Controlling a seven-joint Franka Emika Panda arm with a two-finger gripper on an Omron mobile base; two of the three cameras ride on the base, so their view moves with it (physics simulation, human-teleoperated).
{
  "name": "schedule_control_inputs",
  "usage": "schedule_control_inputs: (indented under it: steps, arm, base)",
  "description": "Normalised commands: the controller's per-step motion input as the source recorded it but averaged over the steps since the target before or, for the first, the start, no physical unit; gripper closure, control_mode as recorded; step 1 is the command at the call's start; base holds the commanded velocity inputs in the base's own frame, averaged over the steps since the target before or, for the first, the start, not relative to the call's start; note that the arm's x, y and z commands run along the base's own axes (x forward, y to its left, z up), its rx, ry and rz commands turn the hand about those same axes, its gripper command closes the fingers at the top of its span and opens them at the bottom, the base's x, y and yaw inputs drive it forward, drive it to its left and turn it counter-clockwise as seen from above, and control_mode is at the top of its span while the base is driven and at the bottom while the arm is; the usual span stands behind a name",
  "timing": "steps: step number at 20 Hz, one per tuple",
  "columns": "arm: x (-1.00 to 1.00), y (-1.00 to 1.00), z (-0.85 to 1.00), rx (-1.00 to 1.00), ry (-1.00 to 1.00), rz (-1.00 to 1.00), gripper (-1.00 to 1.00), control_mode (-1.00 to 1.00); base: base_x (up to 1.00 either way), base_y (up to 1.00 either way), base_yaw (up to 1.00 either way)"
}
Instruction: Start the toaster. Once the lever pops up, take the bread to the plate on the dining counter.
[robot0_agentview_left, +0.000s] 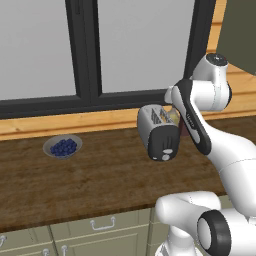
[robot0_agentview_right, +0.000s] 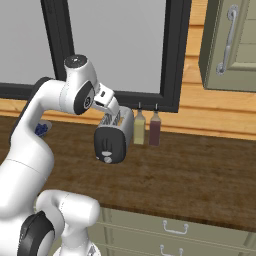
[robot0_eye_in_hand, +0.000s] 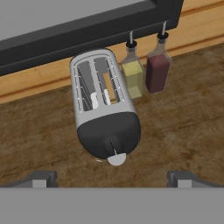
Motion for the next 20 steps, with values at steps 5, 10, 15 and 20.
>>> schedule_control_inputs:
  steps: [5,10,15,20]
  arm:
    - [0.0,0.0,0.0,0.0,0.0,0.0,-1.0,-1.0]
    - [0.0,0.0,0.0,0.0,0.0,0.0,-1.0,-1.0]
    - [0.0,0.0,0.0,0.0,0.0,0.0,-1.0,-1.0]
    - [0.0,0.0,0.0,0.0,0.0,0.0,-1.0,-1.0]
  base:
    - [0.0,0.0,0.0]
    - [0.0,0.0,0.0]
    - [0.0,0.0,0.0]
    - [0.0,0.0,0.0]
